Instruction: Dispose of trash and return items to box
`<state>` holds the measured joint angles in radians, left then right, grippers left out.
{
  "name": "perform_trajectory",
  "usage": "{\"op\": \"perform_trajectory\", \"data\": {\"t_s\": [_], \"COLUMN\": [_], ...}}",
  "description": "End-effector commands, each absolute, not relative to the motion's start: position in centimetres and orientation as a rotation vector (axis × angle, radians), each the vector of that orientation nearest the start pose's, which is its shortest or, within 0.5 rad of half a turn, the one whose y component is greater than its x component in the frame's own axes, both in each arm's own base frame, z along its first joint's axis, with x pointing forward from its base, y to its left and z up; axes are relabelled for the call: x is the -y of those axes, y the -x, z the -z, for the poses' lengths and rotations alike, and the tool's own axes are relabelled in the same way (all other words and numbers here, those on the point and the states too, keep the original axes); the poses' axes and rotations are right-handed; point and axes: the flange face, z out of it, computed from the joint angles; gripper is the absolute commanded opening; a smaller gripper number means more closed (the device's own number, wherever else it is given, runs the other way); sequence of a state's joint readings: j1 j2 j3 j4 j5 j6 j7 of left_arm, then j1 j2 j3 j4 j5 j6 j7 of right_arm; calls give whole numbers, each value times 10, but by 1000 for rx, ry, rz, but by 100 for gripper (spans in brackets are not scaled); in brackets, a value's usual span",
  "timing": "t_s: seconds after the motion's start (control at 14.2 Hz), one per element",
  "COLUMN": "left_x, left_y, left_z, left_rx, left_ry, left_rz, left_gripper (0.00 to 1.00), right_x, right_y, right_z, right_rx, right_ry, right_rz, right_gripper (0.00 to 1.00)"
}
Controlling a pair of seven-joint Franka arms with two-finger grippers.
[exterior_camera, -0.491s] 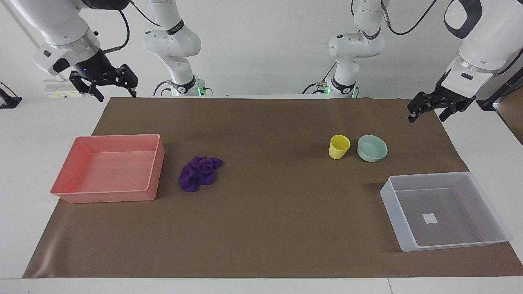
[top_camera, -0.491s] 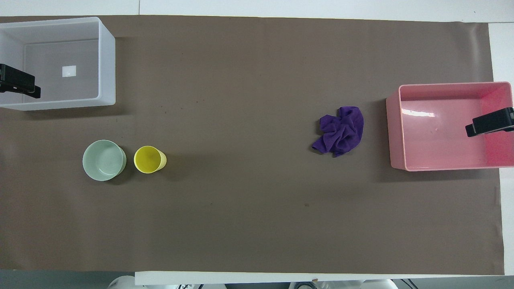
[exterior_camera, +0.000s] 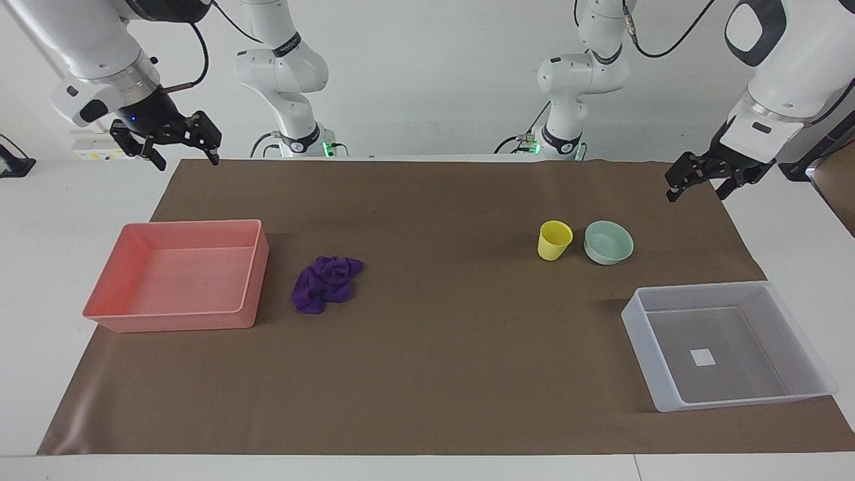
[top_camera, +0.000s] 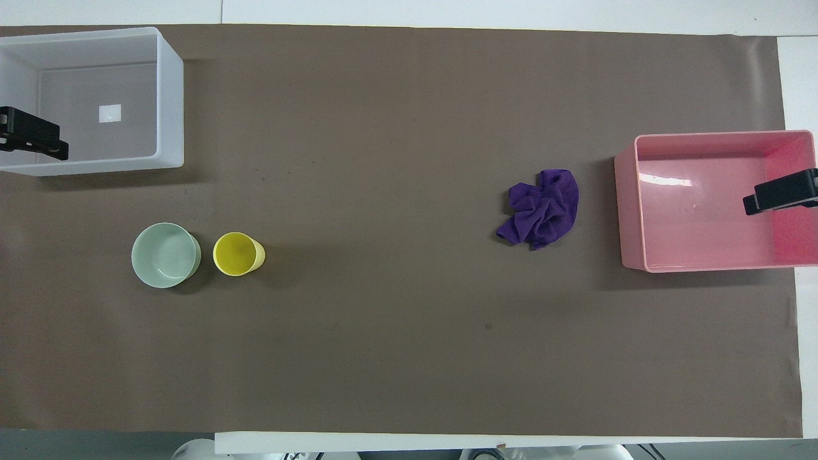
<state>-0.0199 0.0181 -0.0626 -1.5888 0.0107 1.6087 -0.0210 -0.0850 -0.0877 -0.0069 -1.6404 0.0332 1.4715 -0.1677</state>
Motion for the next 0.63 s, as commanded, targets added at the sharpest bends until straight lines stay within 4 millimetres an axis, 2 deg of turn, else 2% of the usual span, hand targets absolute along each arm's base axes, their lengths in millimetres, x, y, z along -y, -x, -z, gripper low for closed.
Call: {"op": "perform_trajectory", "data": {"t_s": [0.0, 0.07, 0.21, 0.28, 0.35, 0.56], "left_x": [24, 14, 8, 9, 7, -2], "left_y": [-505, -491, -472, -467, -465, -460], "left_z": [-540, -514, -461, -433, -413, -341], "left_rx": [-32, -7, -11, -13, -16, 17], "left_ry": [3133, 3132, 3129, 3129, 3131, 3135], "left_rz": [86, 48, -103, -101, -39, -79], "left_gripper": [100, 100, 100, 100, 100, 100], "right_x": [23, -4, -29, -47, -65, -99], "right_y": [-518, -527, -547, -555, -563, -565], "right_z": [-585, -564, -518, -500, -483, -415], "right_rx": [150, 217, 213, 225, 240, 238], "right_ry": [3094, 3092, 3093, 3092, 3092, 3091], "right_rz": [-60, -38, -31, -29, -7, 59], "right_gripper": [100, 100, 100, 100, 100, 99]}}
